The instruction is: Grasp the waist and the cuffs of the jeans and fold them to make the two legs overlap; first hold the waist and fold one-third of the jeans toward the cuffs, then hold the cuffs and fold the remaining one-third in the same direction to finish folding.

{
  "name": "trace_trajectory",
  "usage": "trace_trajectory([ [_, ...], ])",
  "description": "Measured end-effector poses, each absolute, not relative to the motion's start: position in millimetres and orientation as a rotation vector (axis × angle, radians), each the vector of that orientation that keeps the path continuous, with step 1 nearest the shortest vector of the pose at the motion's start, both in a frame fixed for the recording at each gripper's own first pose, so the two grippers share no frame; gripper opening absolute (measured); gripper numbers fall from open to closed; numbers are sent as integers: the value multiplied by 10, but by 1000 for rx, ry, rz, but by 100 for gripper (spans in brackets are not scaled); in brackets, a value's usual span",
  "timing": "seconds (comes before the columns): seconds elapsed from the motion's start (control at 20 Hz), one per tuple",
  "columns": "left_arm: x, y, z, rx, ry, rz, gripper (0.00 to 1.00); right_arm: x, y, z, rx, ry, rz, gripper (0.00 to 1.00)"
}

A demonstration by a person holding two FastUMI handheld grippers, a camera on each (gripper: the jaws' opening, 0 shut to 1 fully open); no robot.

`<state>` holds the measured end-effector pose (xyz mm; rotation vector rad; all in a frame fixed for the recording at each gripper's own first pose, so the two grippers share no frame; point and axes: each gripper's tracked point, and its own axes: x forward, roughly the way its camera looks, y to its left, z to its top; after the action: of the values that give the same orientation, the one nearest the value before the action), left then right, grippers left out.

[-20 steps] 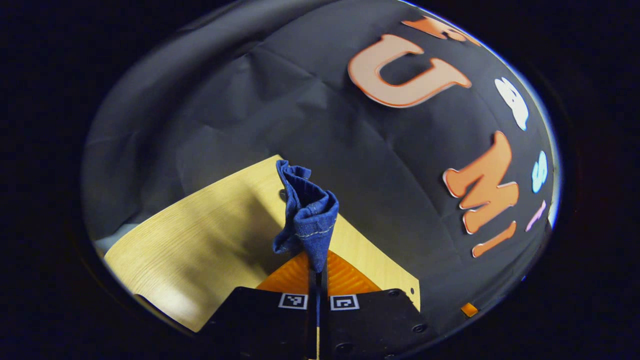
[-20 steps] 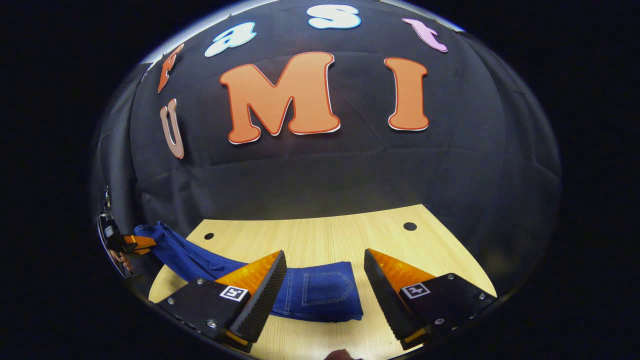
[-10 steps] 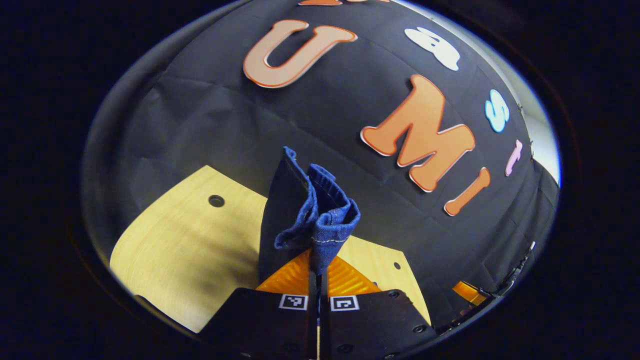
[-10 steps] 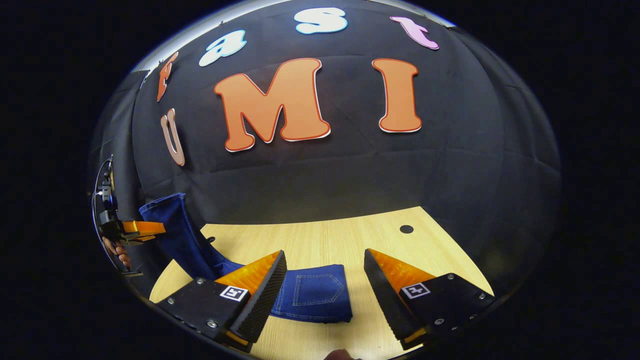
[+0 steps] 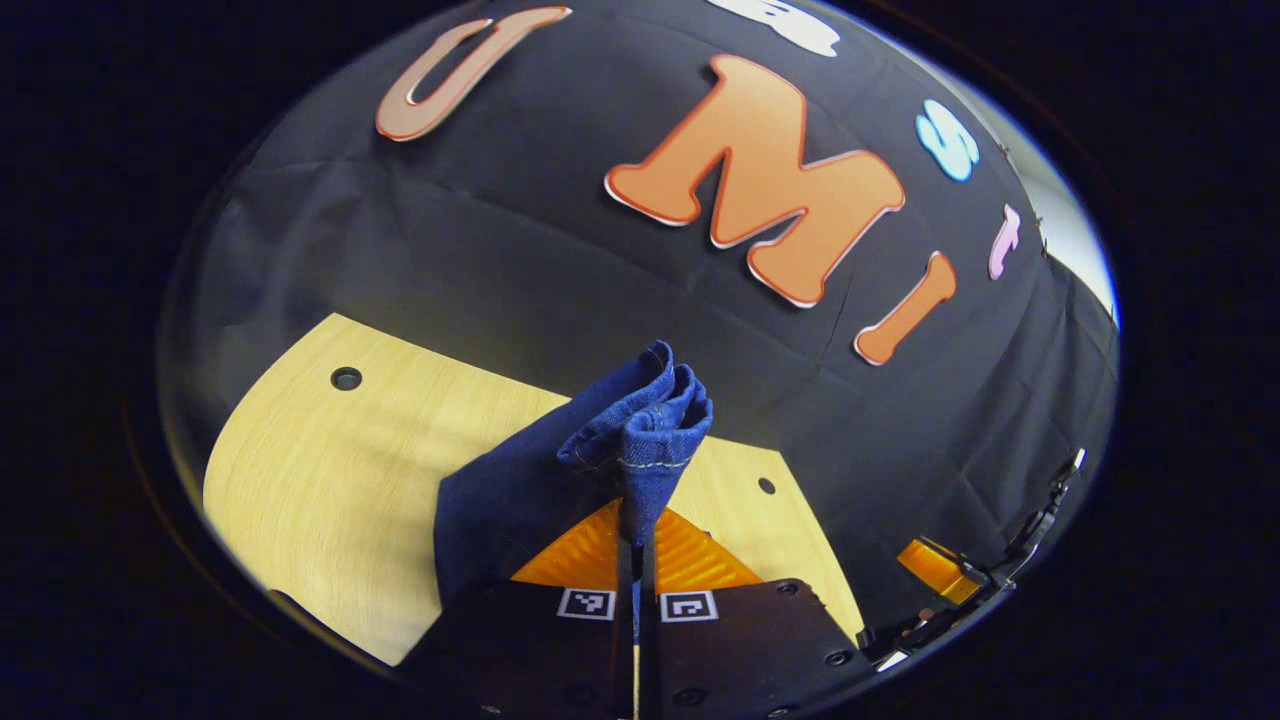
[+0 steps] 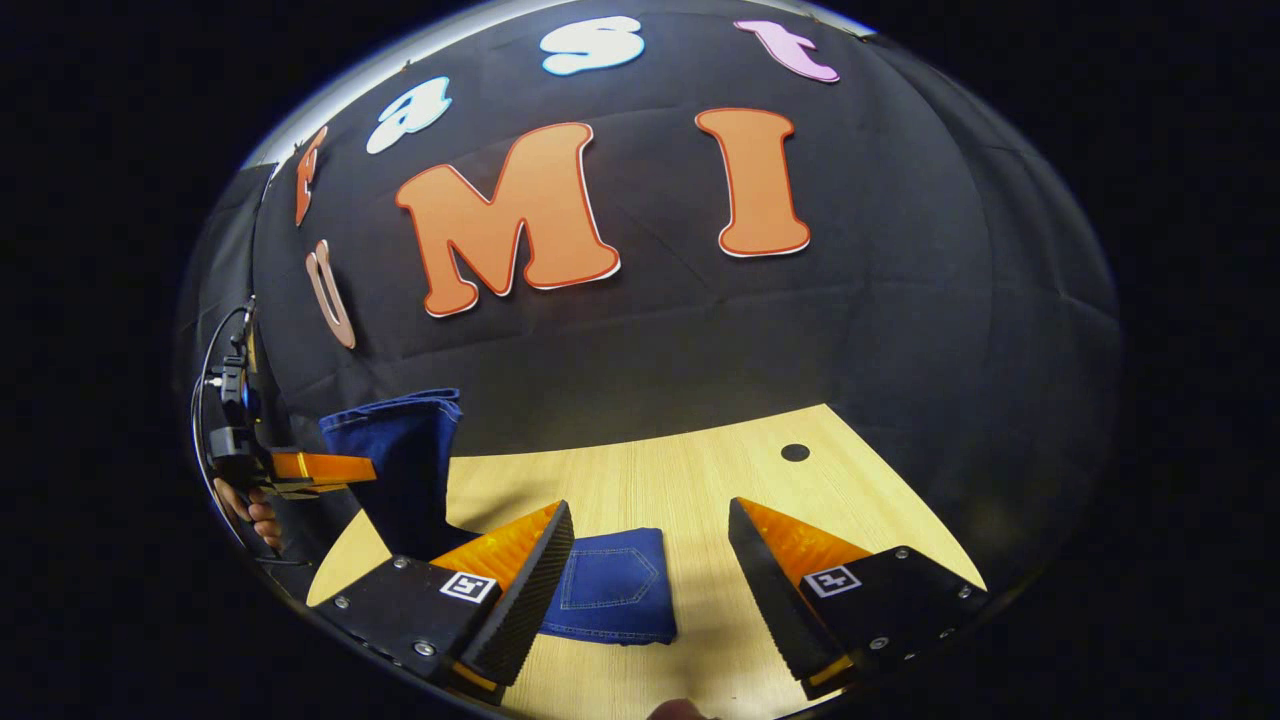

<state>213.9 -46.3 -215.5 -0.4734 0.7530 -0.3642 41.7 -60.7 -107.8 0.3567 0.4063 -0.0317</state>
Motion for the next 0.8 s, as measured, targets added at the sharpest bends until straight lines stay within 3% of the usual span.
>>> trace_trajectory([
  [0.3,1795,-1334,-2880,-285,934,-471,4,381,-829,-1273,396,436,-42,96],
  [0.45,1322,-1507,-3261,-157,1059,-558,15,382,-912,-1348,399,449,-52,97],
  [0.55,1146,-1697,-3211,-160,1060,-612,35,387,-961,-1374,402,451,-56,97],
  [0.7,1156,-1740,-3107,-126,1001,-618,85,412,-979,-1359,394,444,-58,97],
  [0.8,1269,-1669,-2965,-105,940,-585,83,436,-961,-1319,385,430,-57,97],
])
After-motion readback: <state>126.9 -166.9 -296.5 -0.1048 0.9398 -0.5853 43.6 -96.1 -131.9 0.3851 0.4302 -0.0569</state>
